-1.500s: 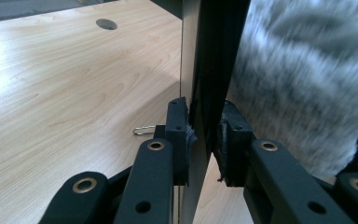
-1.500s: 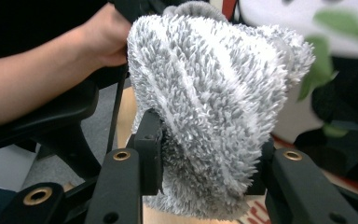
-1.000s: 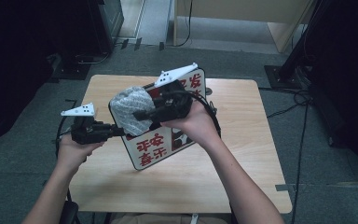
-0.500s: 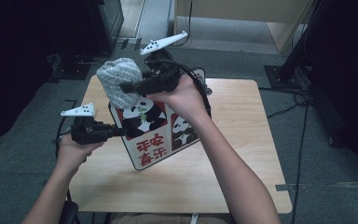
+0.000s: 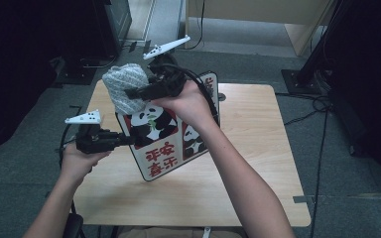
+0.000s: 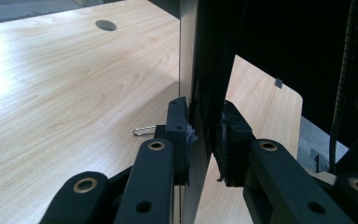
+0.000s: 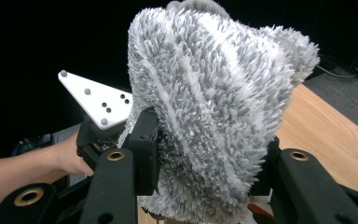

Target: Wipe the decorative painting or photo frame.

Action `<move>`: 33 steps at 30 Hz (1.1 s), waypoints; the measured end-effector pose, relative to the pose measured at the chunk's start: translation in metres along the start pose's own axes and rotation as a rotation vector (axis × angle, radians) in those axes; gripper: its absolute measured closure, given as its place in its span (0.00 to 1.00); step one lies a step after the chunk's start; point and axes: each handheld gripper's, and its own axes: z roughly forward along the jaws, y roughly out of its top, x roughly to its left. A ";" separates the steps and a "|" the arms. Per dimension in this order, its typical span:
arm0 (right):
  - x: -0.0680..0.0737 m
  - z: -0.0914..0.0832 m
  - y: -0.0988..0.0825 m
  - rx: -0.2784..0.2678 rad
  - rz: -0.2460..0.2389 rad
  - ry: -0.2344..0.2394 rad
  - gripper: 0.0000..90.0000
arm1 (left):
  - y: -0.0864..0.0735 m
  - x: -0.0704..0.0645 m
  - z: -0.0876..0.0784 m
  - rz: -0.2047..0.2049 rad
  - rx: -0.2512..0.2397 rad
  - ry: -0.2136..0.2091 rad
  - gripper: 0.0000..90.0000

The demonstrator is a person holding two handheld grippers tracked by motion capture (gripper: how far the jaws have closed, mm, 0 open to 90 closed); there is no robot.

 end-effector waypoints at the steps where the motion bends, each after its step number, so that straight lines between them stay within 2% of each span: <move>1: -0.001 -0.001 -0.001 0.004 0.003 0.002 0.64 | 0.000 0.000 0.000 -0.002 0.003 -0.002 0.87; 5: -0.002 -0.003 -0.001 0.003 0.008 -0.001 0.65 | 0.000 0.000 0.000 -0.001 0.004 -0.003 0.87; 9: -0.006 -0.007 0.001 -0.026 0.035 0.013 0.66 | 0.000 0.000 0.000 0.002 0.003 -0.002 0.87; 18: -0.010 -0.001 0.003 -0.006 0.040 -0.015 0.68 | 0.000 0.000 0.000 0.002 0.006 -0.005 0.87; 33: -0.024 -0.015 -0.005 -0.015 0.068 -0.057 0.68 | 0.000 0.000 0.000 0.002 0.008 -0.005 0.87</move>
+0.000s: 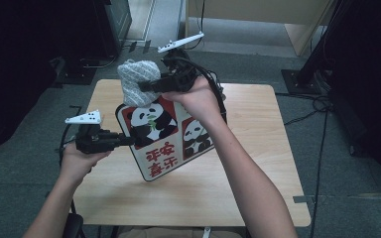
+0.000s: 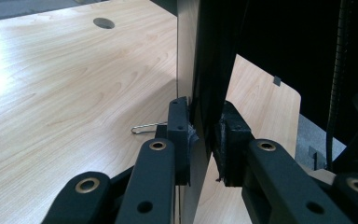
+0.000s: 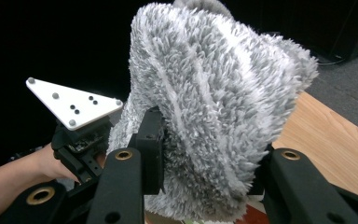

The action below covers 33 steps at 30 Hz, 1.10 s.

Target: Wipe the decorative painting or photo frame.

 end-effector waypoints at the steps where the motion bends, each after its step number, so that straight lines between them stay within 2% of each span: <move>1: -0.002 -0.001 -0.001 0.000 0.007 0.001 0.68 | 0.000 0.000 0.000 -0.001 -0.001 0.000 0.87; 15: -0.013 -0.010 -0.004 -0.004 0.032 -0.013 0.67 | 0.000 0.000 0.000 -0.006 0.001 -0.001 0.87; 33: -0.028 -0.026 -0.008 -0.006 0.060 -0.060 0.67 | 0.000 0.000 0.000 -0.004 0.002 0.000 0.87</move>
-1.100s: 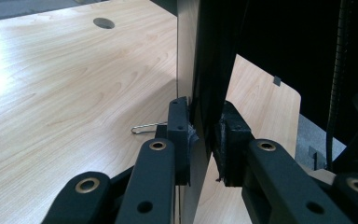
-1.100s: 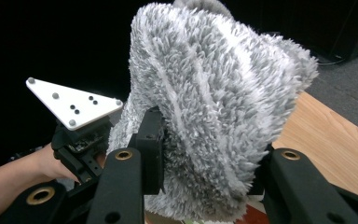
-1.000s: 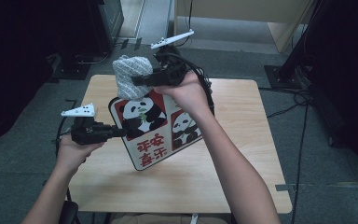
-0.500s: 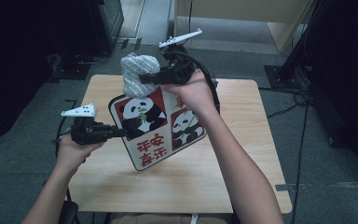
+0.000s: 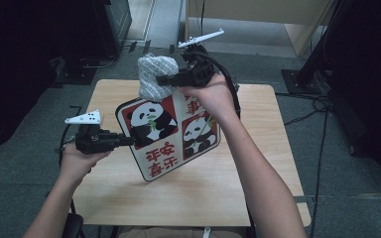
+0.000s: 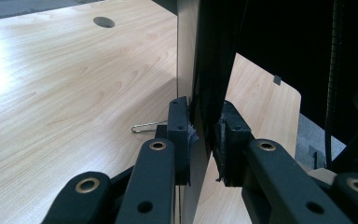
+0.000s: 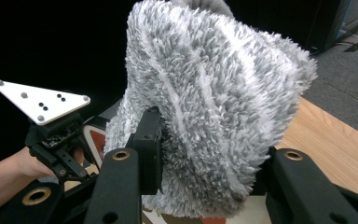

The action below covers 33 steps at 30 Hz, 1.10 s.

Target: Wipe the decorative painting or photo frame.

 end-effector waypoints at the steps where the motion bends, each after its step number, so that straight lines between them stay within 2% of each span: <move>1: -0.001 -0.001 0.000 0.000 -0.002 -0.003 0.67 | 0.000 0.000 0.000 0.000 -0.001 0.000 0.87; 19: -0.018 -0.017 -0.001 0.008 0.023 -0.057 0.67 | 0.000 0.001 0.000 0.001 0.004 -0.004 0.87; 33: -0.038 -0.034 -0.003 0.007 0.065 -0.104 0.67 | 0.000 0.001 -0.001 -0.002 0.003 -0.006 0.87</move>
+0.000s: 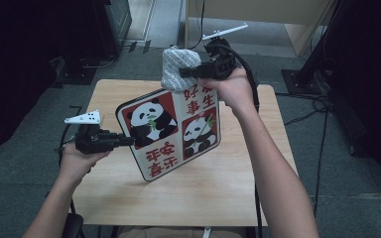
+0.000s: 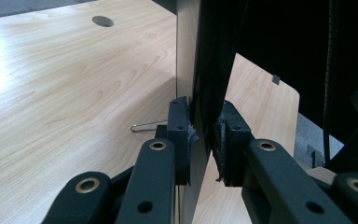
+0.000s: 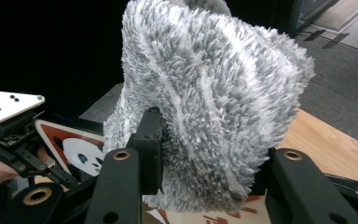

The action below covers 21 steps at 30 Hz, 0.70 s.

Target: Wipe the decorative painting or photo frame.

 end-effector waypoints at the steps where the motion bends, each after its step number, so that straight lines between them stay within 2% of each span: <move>1: 0.000 0.000 0.000 0.000 0.000 0.000 0.67 | 0.000 0.000 0.000 0.000 0.000 0.000 0.87; 21: -0.025 -0.021 -0.004 -0.017 0.039 -0.071 0.68 | 0.000 0.003 -0.001 0.000 -0.004 -0.001 0.87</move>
